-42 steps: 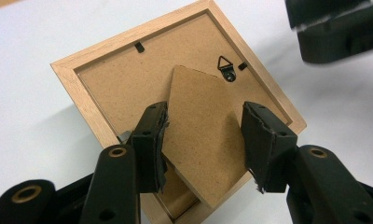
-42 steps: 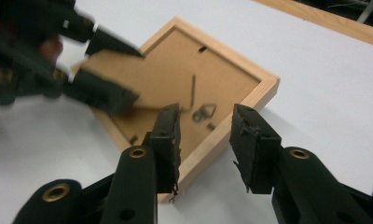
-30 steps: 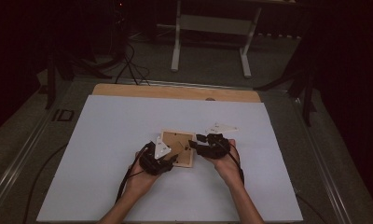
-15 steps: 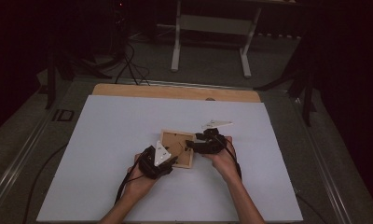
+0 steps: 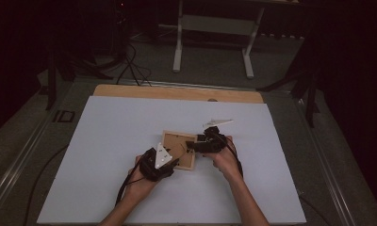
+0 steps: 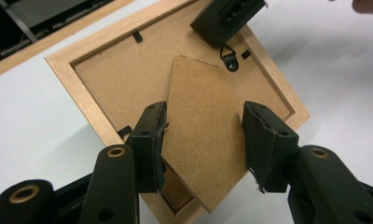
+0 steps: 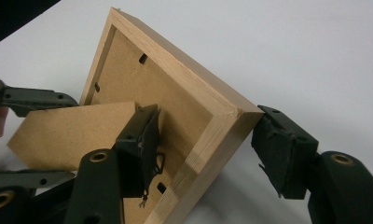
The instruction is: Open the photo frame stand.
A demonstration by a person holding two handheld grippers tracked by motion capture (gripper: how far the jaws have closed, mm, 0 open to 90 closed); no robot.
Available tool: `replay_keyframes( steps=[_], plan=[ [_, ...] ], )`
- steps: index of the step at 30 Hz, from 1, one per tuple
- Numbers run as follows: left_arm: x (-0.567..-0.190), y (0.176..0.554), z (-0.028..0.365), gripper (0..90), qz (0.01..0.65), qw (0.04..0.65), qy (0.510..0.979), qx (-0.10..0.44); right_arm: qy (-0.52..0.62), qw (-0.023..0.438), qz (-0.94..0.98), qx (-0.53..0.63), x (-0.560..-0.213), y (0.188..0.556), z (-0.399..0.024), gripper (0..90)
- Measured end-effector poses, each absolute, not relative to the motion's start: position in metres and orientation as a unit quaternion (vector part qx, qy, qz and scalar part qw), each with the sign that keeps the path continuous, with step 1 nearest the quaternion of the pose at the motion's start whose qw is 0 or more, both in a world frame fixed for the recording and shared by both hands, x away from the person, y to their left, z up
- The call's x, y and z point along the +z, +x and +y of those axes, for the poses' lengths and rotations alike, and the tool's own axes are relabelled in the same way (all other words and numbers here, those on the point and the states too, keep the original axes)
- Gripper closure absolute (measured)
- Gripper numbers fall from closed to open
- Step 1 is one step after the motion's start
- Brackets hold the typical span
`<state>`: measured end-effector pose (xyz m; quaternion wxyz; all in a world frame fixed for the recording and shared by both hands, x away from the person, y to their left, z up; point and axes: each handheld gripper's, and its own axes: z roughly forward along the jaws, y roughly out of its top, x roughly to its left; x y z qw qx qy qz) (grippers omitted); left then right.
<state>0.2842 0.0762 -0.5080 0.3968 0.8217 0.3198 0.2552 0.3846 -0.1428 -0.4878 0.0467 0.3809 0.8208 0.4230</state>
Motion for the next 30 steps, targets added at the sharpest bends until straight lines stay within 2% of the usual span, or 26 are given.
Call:
replay_keyframes(
  steps=[5, 8, 14, 20, 26, 30],
  plan=[
    [-0.51, 0.288, 0.077, 50.3, 0.328, 0.392, 0.827, 0.233, 0.375, 0.055, 0.823, 0.423, -0.485, 0.382, -0.142, 42.4],
    [-0.51, 0.296, 0.085, 48.3, 0.349, 0.419, 0.823, 0.157, 0.367, 0.067, 0.827, 0.42, -0.483, 0.379, -0.141, 42.6],
    [-0.508, 0.302, 0.095, 57.1, 0.369, 0.44, 0.811, 0.109, 0.361, 0.073, 0.829, 0.422, -0.481, 0.376, -0.14, 43.4],
    [-0.506, 0.304, 0.099, 61.4, 0.375, 0.451, 0.807, 0.072, 0.355, 0.078, 0.831, 0.422, -0.479, 0.374, -0.139, 44.2],
    [-0.505, 0.303, 0.098, 62.9, 0.373, 0.447, 0.81, 0.075, 0.349, 0.09, 0.832, 0.423, -0.476, 0.371, -0.139, 46.4],
    [-0.504, 0.304, 0.098, 64.5, 0.375, 0.445, 0.809, 0.082, 0.35, 0.094, 0.826, 0.432, -0.471, 0.371, -0.14, 51.7]
  ],
)
